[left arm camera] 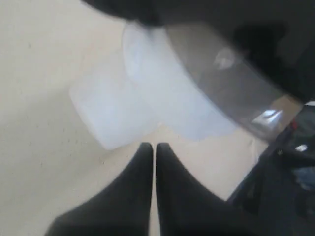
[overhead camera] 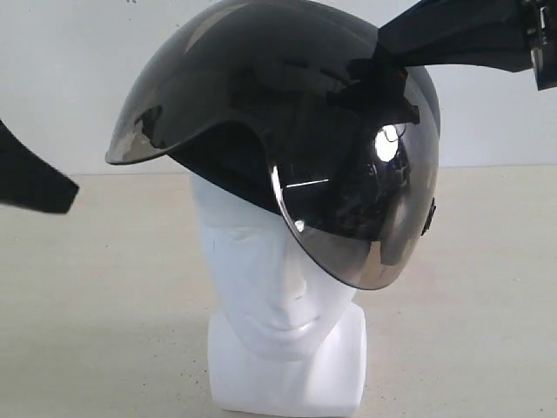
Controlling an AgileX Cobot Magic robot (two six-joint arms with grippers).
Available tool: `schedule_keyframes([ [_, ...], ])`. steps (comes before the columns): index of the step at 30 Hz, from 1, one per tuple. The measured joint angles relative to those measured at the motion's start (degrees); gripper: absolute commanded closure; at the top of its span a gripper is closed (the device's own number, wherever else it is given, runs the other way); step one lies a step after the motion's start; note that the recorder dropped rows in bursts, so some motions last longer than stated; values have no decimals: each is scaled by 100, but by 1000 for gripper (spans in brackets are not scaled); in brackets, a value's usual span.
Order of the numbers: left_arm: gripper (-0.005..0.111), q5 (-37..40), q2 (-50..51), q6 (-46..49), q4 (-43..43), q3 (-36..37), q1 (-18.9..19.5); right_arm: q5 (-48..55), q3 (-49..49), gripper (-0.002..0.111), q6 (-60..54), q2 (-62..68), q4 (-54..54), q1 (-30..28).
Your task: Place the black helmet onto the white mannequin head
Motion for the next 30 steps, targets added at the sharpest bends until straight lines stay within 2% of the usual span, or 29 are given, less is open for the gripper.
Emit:
schedule_keyframes([
  [3,102,-506,-288,344,-1095,-649,177,0,0,109,-11,0,34,0],
  [6,102,-283,96,778,-2217,-1484,175,11,0,109,-22,0,45,0],
  [7,102,-241,240,813,-2314,-1656,175,11,0,109,-22,0,45,0],
  [12,102,-24,1323,901,-2543,-2213,179,21,0,109,-22,0,58,0],
  [17,102,-1,1601,924,-2543,-2235,58,21,0,109,-22,0,58,0],
  [25,102,11,1898,1012,-2499,-2246,-573,21,0,109,-8,0,58,0],
  [30,102,-12,1976,1018,-2426,-2266,-644,43,0,109,2,0,58,0],
])
